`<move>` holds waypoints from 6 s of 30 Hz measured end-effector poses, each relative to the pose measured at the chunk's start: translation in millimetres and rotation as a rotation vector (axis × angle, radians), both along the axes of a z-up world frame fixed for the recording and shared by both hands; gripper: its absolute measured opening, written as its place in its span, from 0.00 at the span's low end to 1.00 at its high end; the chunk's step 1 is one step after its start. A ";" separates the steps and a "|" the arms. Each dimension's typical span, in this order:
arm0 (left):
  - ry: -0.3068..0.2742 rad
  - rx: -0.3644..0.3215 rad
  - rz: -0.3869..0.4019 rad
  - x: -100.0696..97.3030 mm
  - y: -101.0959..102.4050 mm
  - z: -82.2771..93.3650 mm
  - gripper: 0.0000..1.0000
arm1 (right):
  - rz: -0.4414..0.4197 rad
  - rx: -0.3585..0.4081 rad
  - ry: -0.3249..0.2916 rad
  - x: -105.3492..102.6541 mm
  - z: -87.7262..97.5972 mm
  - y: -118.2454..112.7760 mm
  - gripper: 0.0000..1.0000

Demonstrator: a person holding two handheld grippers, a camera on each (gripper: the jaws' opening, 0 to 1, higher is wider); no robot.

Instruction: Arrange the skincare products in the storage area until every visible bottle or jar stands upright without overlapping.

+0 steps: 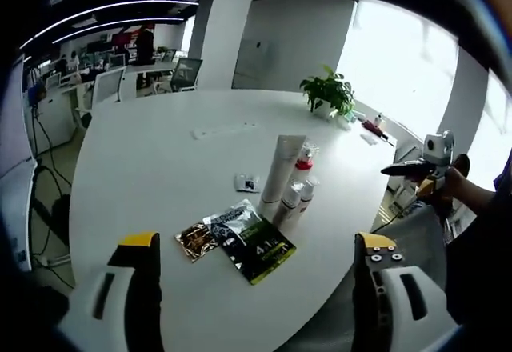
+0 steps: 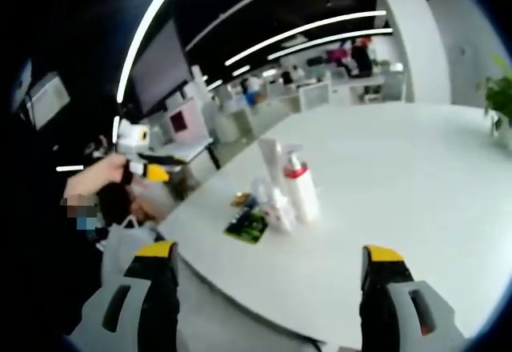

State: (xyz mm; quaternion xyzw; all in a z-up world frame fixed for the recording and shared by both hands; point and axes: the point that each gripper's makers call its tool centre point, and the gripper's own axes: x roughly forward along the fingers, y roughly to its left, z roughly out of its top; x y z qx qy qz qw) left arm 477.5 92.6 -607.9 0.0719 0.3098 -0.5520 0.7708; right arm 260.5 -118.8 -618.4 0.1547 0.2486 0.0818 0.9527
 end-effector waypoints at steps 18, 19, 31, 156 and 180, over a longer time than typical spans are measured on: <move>0.011 0.050 -0.052 26.6 -26.0 -21.9 0.92 | -0.037 0.012 0.017 13.0 -8.1 -0.9 0.97; 0.014 0.055 -0.050 28.3 -26.8 -23.8 0.92 | -0.039 0.014 0.022 14.2 -9.0 -0.3 0.98; 0.035 0.088 -0.051 50.4 -45.9 -44.1 0.92 | -0.026 0.017 0.047 26.6 -16.5 -2.4 0.98; -0.263 0.366 -0.783 91.5 -251.3 -166.1 0.07 | -0.084 0.121 0.162 50.6 -84.3 -39.8 0.96; -0.110 0.295 -0.590 115.6 -223.4 -120.4 0.04 | -0.067 0.075 0.118 51.3 -57.2 -36.0 0.96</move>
